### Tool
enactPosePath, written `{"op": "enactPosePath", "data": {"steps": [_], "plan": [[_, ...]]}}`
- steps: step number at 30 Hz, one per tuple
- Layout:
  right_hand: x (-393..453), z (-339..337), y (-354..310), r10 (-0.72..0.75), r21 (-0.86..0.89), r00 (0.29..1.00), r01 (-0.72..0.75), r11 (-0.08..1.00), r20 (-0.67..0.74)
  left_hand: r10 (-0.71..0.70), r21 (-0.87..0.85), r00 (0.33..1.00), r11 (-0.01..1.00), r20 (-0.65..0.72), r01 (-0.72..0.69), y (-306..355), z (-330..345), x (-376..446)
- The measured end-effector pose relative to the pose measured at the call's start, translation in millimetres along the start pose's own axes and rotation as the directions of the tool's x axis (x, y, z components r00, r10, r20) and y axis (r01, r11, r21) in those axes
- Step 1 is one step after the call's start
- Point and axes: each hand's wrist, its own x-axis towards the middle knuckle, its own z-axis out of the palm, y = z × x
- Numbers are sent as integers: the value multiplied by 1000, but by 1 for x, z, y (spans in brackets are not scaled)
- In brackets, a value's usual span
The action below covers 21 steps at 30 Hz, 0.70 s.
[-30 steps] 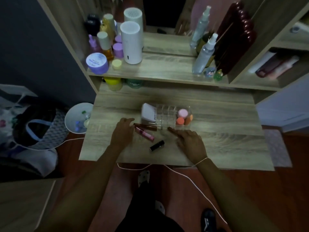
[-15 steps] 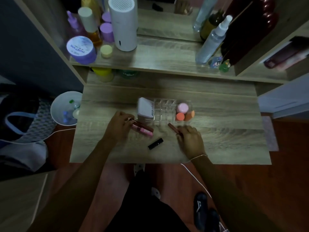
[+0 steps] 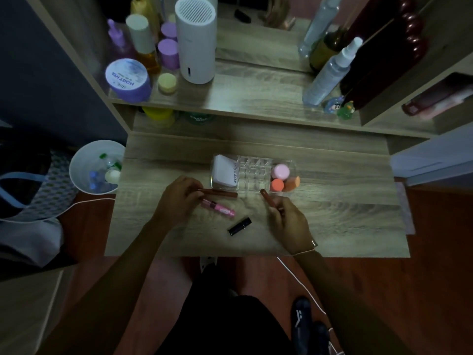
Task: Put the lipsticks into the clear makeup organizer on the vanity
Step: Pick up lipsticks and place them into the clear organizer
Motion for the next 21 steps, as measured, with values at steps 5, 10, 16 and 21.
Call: {"op": "enactPosePath", "data": {"steps": [5, 10, 16, 21], "plan": [[-1, 0, -7, -8, 11, 1000, 8, 1000, 6, -37, -95, 998, 995, -47, 32, 7, -10, -13], [0, 4, -14, -23, 114, 998, 30, 993, -60, -84, -225, 975, 974, -205, 37, 29, -15, -37], [9, 0, -19, 6, 202, 998, 8, 979, -70, -3, -293, 912, 947, -410, -129, 79, -8, -40], [25, -9, -28, -36, 255, 999, 45, 966, -40, 113, -154, 884, 967, -454, -203, 113, -5, -15]]}}
